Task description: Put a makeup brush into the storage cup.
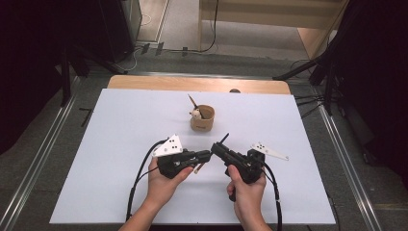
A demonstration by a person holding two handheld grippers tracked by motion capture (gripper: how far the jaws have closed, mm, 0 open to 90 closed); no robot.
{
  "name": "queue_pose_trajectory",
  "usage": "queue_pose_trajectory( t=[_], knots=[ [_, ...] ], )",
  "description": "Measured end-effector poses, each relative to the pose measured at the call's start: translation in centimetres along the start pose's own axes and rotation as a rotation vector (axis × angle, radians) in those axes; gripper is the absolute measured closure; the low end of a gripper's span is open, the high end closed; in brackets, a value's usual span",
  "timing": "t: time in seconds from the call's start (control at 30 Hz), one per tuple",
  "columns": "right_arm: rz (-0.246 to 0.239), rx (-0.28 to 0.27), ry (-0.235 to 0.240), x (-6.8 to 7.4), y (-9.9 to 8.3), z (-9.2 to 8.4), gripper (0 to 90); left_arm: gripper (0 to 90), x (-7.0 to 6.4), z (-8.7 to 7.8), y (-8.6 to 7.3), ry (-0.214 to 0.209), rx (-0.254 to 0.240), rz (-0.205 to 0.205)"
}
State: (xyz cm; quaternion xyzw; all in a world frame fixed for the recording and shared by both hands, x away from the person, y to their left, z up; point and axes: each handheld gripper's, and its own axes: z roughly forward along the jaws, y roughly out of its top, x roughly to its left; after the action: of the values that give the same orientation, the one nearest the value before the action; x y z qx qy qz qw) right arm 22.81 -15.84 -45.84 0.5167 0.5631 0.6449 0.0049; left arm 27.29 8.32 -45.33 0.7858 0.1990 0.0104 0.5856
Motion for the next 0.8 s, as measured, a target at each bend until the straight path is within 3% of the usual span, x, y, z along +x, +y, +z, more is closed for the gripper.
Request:
queue_pose_trajectory(
  t=[0.1, 0.4, 0.5, 0.8],
  knots=[
    [0.003, -0.009, -0.001, 0.0, -0.1, -0.1, 85.3, 84.6, -0.2, 0.1, 0.0, 0.004, -0.002, 0.005],
    [-0.053, -0.006, -0.011, 0.1, 0.0, -0.2, 86.2, 83.3, -0.1, 0.3, -0.1, -0.002, 0.000, -0.012],
    [-0.098, -0.012, -0.043, 0.3, 0.1, -0.3, 86.2, 76.6, 0.0, 0.2, -0.1, -0.001, 0.002, -0.014],
    [-0.195, -0.016, -0.107, 0.5, 0.4, -0.7, 86.1, 73.7, 0.6, -1.2, 0.5, 0.027, -0.012, -0.011]
  ],
)
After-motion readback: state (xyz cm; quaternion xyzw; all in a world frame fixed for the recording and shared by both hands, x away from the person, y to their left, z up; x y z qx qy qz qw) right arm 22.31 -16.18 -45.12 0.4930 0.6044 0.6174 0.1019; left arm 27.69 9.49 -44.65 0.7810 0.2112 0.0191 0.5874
